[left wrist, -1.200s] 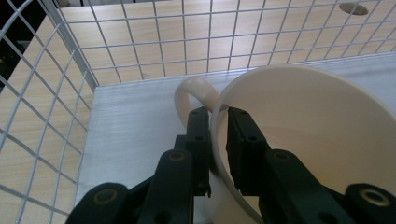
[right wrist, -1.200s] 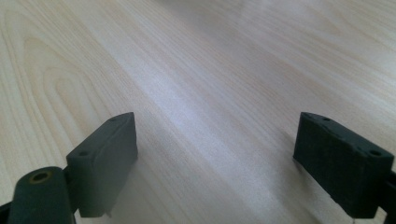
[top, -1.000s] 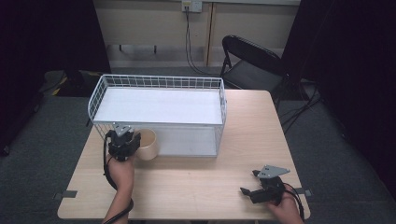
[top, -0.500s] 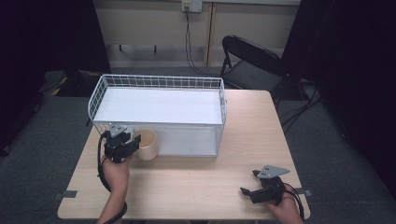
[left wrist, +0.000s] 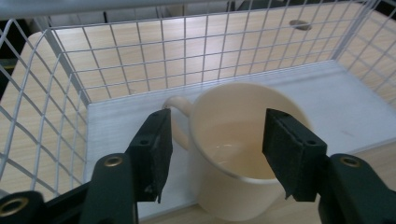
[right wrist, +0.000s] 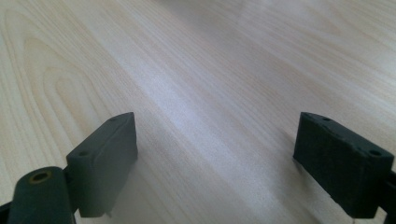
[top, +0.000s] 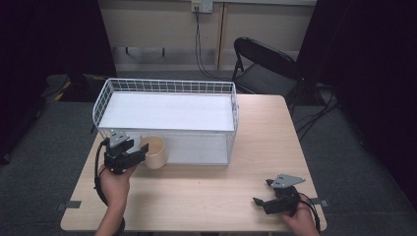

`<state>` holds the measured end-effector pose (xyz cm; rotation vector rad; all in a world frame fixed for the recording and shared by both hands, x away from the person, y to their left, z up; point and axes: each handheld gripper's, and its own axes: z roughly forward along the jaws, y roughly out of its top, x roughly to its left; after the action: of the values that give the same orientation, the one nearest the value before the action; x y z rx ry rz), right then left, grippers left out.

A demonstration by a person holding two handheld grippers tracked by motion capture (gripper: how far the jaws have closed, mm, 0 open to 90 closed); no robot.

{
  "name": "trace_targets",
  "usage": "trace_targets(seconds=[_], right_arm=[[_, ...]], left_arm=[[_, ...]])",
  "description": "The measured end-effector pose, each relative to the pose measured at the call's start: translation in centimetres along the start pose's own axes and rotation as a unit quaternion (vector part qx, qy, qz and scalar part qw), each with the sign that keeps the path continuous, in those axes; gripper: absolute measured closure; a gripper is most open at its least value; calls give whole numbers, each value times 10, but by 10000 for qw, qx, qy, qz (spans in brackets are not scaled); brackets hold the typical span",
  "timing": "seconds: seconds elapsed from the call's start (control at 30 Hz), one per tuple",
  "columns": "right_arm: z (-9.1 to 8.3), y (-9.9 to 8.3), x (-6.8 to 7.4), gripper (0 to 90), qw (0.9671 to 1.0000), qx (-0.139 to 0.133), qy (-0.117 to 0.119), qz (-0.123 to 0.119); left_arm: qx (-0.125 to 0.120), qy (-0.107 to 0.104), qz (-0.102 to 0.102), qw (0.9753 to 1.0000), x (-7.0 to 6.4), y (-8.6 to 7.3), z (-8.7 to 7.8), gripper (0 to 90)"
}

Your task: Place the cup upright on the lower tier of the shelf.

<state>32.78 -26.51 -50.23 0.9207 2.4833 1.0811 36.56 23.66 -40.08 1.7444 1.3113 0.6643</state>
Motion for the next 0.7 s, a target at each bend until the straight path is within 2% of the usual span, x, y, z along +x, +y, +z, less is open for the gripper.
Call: trace_targets(seconds=[0.17, 0.27, 0.33, 0.7], right_arm=[[0, 0, 0, 127, 10000, 0, 0, 0], [0, 0, 0, 127, 10000, -1, -6, 2], [0, 0, 0, 127, 10000, -4, -10, 5], [0, 0, 0, 127, 10000, -5, -11, 5]], left_arm=[[-8, -189, 47, 9998, -2, -5, -5, 368], [-18, -327, -34, 9995, -2, -9, -6, 347], [-31, -338, 36, 9994, -2, -12, -7, 326], [-8, -440, 104, 9990, -4, -25, -12, 295]])
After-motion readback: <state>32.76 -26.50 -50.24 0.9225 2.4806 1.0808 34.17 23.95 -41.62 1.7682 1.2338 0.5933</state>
